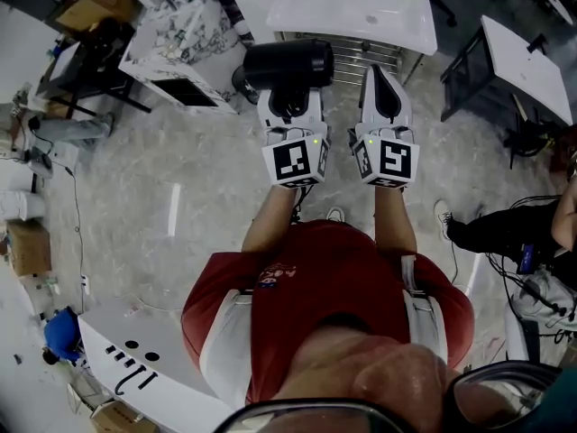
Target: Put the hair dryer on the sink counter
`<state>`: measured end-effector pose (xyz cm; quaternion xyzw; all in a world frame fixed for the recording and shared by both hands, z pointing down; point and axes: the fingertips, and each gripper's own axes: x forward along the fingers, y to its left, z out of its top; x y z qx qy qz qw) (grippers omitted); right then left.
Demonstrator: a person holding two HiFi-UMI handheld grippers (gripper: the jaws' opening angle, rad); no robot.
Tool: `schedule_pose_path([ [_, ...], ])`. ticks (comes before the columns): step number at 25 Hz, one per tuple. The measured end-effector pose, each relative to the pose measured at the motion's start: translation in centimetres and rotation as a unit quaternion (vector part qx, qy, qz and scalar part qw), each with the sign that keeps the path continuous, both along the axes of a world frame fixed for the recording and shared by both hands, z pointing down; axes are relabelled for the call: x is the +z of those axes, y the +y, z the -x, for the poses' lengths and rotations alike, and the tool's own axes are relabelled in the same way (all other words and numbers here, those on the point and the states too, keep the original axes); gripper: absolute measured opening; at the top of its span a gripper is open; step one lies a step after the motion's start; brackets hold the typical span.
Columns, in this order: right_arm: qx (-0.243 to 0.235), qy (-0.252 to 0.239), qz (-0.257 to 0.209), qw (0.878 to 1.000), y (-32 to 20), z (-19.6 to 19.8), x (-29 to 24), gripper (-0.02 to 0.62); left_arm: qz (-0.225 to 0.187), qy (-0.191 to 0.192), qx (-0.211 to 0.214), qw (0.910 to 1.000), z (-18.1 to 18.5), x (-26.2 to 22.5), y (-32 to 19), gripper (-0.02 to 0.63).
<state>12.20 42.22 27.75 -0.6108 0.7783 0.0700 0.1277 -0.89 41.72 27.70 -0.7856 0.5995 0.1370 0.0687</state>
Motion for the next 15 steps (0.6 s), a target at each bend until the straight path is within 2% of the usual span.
schedule_pose_path([
  [8, -0.008, -0.005, 0.007, 1.000, -2.8, -2.3, 0.9, 0.002, 0.000, 0.001, -0.013, 0.9999, -1.5, 0.5, -2.4, 0.201],
  [15, -0.009, 0.001, 0.013, 1.000, -6.6, -1.1, 1.7, 0.002, -0.005, -0.001, 0.003, 1.0000, -1.5, 1.0, -6.3, 0.201],
])
